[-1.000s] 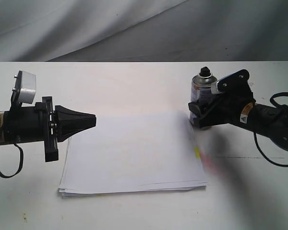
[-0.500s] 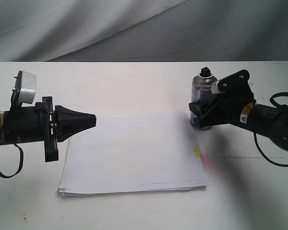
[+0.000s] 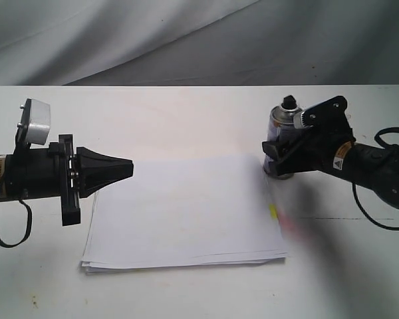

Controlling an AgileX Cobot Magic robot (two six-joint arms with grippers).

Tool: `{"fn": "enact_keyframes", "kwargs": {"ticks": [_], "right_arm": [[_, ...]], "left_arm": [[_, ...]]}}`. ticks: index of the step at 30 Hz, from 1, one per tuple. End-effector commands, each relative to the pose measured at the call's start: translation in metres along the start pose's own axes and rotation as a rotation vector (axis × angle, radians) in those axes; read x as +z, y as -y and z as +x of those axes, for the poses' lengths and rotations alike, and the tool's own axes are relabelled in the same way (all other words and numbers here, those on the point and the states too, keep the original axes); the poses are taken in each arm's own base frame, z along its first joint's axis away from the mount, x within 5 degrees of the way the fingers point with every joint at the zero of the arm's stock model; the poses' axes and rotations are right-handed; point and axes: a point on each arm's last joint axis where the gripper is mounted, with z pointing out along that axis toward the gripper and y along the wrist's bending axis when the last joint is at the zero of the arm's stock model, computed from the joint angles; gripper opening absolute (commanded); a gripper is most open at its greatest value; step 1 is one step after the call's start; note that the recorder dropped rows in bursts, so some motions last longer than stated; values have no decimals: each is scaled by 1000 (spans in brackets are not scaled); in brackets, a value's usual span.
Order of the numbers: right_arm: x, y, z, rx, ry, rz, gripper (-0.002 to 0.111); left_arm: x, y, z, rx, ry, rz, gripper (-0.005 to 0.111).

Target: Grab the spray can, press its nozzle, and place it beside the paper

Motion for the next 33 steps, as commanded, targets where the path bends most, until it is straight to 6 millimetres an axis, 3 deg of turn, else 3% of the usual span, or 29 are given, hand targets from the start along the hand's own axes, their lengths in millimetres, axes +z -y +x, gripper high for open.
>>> {"fn": "enact_keyframes", "kwargs": {"ticks": [1, 6, 9, 13, 15, 18, 22, 23, 27, 28, 33], "right_arm": [[-1, 1, -5, 1, 31, 6, 79], [-1, 1, -5, 2, 31, 7, 81], [-8, 2, -19, 13, 67, 15, 81], [-44, 3, -74, 29, 157, 64, 81], [-73, 3, -104, 34, 175, 116, 81], [-139, -7, -153, 46, 256, 175, 76], [-216, -31, -189, 63, 401, 198, 64], [-251, -44, -199, 61, 469, 213, 58], [-323, -71, -207, 58, 640, 207, 43], [-359, -80, -204, 85, 725, 195, 32], [-421, -87, -181, 241, 822, 165, 0]], "left_arm": [[-1, 3, -2, 8, 11, 8, 0], [-1, 2, -2, 7, 18, 0, 0], [-4, 5, -13, 13, 37, -12, 0], [-28, 33, -79, 108, 157, -65, 0], [-45, 58, -116, 162, 263, -103, 0], [-75, 115, -160, 305, 371, -104, 0], [-100, 173, -180, 426, 422, -84, 0], [-109, 197, -183, 474, 428, -75, 0], [-125, 243, -181, 567, 429, -83, 0], [-132, 263, -178, 604, 453, -88, 0], [-143, 296, -167, 666, 500, -85, 0]]}}
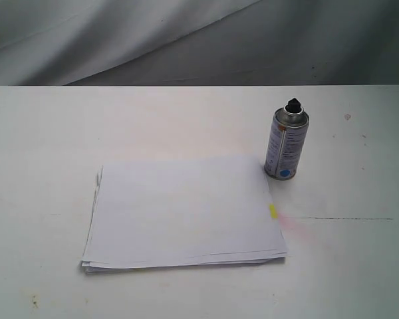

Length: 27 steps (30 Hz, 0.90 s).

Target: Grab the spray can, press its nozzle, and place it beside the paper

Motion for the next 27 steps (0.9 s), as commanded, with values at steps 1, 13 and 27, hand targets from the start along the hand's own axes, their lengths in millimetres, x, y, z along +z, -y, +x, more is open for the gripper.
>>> {"fn": "enact_keyframes", "kwargs": {"ticks": [1, 13, 27], "right_arm": [[-49, 9, -16, 112, 26, 58, 0], [-128, 0, 37, -21, -102, -178, 0], [-103, 7, 154, -25, -132, -128, 0]], "left_arm": [[-11, 25, -8, 18, 29, -13, 0], [-27, 56, 30, 8, 52, -59, 0], [-32, 58, 76, -38, 47, -115, 0]]}}
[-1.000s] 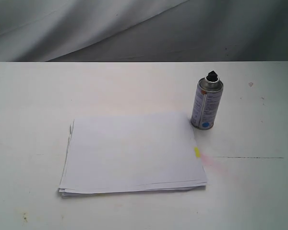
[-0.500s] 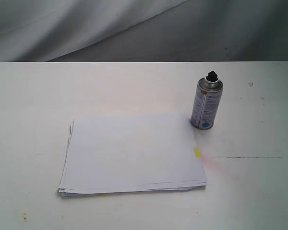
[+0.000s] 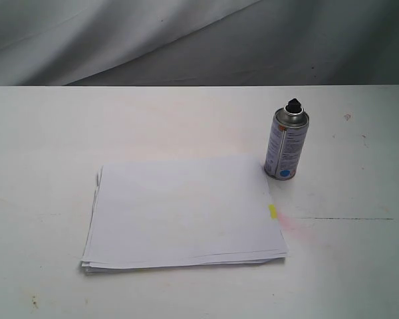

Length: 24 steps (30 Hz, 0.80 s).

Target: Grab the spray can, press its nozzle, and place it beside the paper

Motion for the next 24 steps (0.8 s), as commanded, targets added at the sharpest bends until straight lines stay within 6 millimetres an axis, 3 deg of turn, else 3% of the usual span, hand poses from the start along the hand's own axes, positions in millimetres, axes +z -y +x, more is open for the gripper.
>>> {"fn": "enact_keyframes", "kwargs": {"ticks": [1, 6, 15, 24], "right_arm": [[5, 6, 31, 36, 28, 63, 0], [6, 10, 64, 22, 24, 117, 0], [6, 9, 65, -22, 4, 104, 0], [6, 5, 76, -216, -115, 44, 0]], "left_arm": [[-2, -3, 8, 2, 19, -56, 0], [-4, -2, 16, -13, 8, -63, 0], [-6, -1, 30, -30, -31, -87, 0], [-7, 1, 36, -36, -56, -78, 0]]}}
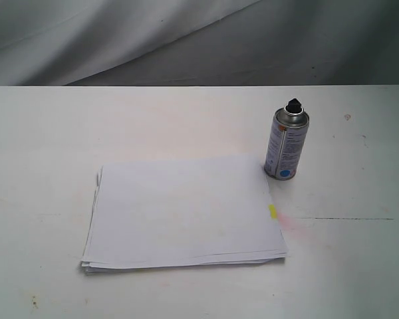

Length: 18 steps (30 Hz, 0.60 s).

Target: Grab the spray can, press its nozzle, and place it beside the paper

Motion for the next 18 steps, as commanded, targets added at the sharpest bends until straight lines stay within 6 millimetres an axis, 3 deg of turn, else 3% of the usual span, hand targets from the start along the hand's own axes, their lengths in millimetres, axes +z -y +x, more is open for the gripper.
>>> {"fn": "enact_keyframes", "kwargs": {"ticks": [1, 18], "right_arm": [[0, -2, 4, -99, -33, -18, 0], [-1, -4, 10, -134, -93, -44, 0]], "left_arm": [[0, -1, 3, -5, -10, -12, 0], [-1, -6, 11, 1, -86, -82, 0]]}}
